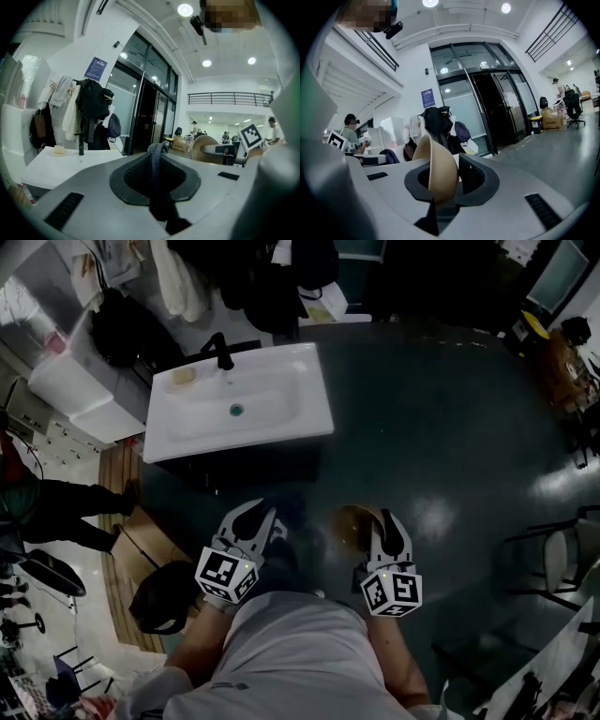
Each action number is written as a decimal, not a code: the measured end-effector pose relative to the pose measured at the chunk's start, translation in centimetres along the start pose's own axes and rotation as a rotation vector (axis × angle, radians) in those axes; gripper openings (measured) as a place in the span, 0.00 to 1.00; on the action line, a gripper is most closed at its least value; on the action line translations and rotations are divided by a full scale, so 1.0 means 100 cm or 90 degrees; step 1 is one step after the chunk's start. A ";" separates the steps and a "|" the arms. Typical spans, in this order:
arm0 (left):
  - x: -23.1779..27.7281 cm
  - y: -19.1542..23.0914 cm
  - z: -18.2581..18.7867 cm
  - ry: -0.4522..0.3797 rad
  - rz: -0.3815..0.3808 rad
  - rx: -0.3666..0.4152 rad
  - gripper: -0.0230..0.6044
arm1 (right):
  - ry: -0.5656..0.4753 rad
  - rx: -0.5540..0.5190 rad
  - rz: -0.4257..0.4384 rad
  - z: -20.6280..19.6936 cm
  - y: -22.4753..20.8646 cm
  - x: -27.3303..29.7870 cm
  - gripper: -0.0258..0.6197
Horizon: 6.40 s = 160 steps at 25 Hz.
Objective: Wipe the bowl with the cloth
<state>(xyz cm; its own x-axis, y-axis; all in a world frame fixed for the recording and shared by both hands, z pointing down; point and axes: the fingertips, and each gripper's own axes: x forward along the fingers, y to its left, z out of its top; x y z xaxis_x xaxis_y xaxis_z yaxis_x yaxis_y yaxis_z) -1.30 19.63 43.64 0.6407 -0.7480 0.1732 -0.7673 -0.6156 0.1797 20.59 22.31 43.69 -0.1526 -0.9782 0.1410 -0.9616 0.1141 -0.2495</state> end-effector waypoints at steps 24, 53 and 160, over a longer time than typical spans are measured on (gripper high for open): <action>0.097 0.199 0.052 -0.016 -0.042 -0.039 0.11 | 0.051 0.086 0.011 0.001 0.077 0.252 0.15; 0.171 0.196 0.155 -0.041 -0.115 -0.117 0.11 | 0.295 0.547 0.161 -0.069 0.121 0.366 0.15; 0.198 0.198 0.087 0.212 -0.118 0.105 0.11 | 0.207 -0.041 0.098 -0.032 0.092 0.349 0.13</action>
<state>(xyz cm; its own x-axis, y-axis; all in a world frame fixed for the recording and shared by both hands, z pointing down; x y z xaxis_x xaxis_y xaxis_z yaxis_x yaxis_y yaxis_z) -4.04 -9.54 42.17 0.7219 -0.5159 0.4613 -0.6146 -0.7843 0.0847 5.66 -10.26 49.38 -0.3516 -0.8431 0.4070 -0.9325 0.2768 -0.2321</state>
